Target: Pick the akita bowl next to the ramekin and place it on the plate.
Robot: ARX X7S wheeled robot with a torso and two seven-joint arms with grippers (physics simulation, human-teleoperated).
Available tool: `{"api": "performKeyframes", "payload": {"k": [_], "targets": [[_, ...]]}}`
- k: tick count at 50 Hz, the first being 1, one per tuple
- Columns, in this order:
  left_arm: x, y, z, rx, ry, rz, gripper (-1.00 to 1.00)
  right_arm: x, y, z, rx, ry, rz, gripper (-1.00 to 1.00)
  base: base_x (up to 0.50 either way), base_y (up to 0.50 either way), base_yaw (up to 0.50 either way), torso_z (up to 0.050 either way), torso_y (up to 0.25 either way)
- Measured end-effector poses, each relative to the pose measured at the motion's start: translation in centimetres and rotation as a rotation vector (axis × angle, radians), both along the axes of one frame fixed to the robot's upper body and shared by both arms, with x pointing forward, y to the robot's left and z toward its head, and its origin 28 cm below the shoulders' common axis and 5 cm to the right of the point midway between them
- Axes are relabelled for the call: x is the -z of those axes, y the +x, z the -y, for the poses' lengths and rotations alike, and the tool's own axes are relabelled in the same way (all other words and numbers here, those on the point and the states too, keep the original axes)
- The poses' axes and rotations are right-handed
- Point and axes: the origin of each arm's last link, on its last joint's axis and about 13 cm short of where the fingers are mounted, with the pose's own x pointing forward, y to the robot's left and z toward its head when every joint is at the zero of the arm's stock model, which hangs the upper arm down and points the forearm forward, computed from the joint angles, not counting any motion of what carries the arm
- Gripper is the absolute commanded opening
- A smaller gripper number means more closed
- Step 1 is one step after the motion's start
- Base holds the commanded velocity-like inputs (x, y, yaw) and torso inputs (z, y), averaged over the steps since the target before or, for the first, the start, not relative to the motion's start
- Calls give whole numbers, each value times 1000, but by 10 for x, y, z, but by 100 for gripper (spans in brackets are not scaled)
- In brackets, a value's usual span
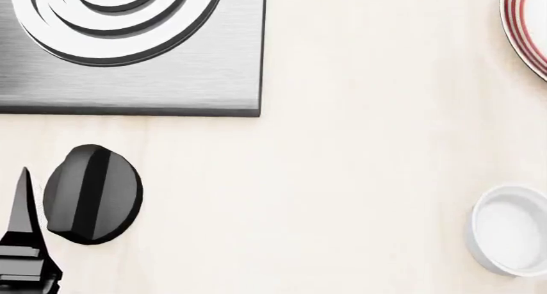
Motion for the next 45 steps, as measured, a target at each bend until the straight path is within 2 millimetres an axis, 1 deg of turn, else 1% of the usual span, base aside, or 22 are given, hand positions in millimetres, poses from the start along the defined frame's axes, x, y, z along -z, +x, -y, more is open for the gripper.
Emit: {"api": "performKeyframes", "payload": {"k": [28, 45], "targets": [[0, 0, -2, -9, -3, 2, 100, 1, 9, 17, 68, 32, -34, -100, 0, 0, 0, 0, 1], [0, -1, -2, -12, 0, 3, 100, 9, 11, 25, 88, 65, -47, -100, 0, 0, 0, 0, 1]]}}
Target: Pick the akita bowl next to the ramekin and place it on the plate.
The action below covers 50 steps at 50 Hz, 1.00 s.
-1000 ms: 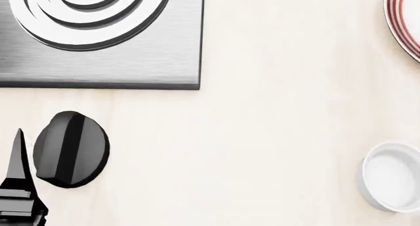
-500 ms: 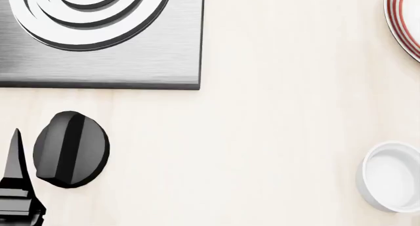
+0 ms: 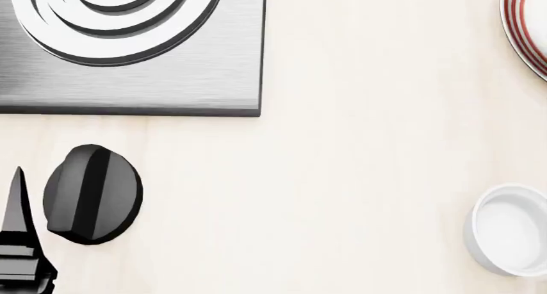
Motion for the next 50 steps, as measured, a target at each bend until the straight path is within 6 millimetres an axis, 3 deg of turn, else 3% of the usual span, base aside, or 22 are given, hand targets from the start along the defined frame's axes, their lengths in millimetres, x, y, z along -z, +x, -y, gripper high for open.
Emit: {"api": "performKeyframes", "payload": {"k": [50], "targets": [[0, -1, -1, 2, 3, 0, 100, 13, 30, 11, 59, 19, -36, -100, 0, 0, 0, 0, 0]]}}
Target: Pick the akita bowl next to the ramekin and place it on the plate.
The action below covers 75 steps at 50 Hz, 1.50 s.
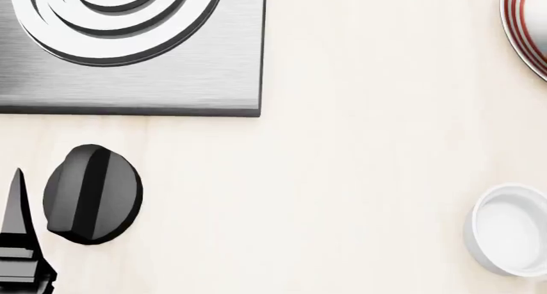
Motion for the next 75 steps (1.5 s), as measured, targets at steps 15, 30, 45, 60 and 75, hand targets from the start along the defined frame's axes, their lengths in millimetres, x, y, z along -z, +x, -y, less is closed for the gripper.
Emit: {"api": "performKeyframes", "payload": {"k": [15, 30, 45, 60, 75], "targets": [[1, 0, 0, 1, 0, -2, 100, 9, 5, 0, 8, -2, -18, -100, 0, 0, 0, 0, 0], [1, 0, 0, 0, -2, -3, 100, 14, 9, 0, 15, -7, -28, -100, 0, 0, 0, 0, 1], [1, 0, -1, -1, -3, -4, 100, 16, 11, 0, 19, -14, -22, 100, 0, 0, 0, 0, 0], [2, 0, -1, -2, -3, -6, 100, 9, 12, -6, 7, -172, 2, 100, 0, 0, 0, 0, 0], [4, -1, -2, -7, -4, -11, 100, -31, 3, -37, -17, -624, 38, 100, 0, 0, 0, 0, 0]]}}
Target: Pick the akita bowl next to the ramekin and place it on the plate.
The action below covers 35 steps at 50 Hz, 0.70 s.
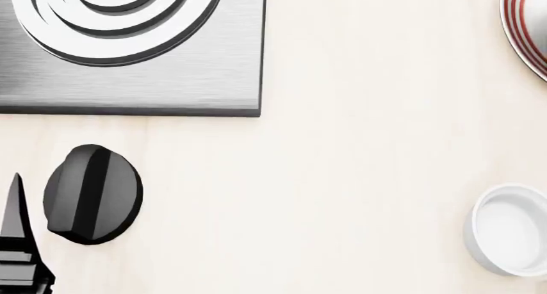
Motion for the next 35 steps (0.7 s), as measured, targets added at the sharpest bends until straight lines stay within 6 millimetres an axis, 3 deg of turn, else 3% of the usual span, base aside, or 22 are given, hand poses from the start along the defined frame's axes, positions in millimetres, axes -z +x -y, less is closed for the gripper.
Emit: {"api": "performKeyframes", "payload": {"k": [14, 35], "targets": [[1, -1, -2, -6, -4, -1, 100, -12, -20, -31, 30, -304, 22, 100, 0, 0, 0, 0, 0], [1, -2, -1, -8, -3, 1, 100, 11, -54, -53, 34, -502, 81, 100, 0, 0, 0, 0, 0]]}}
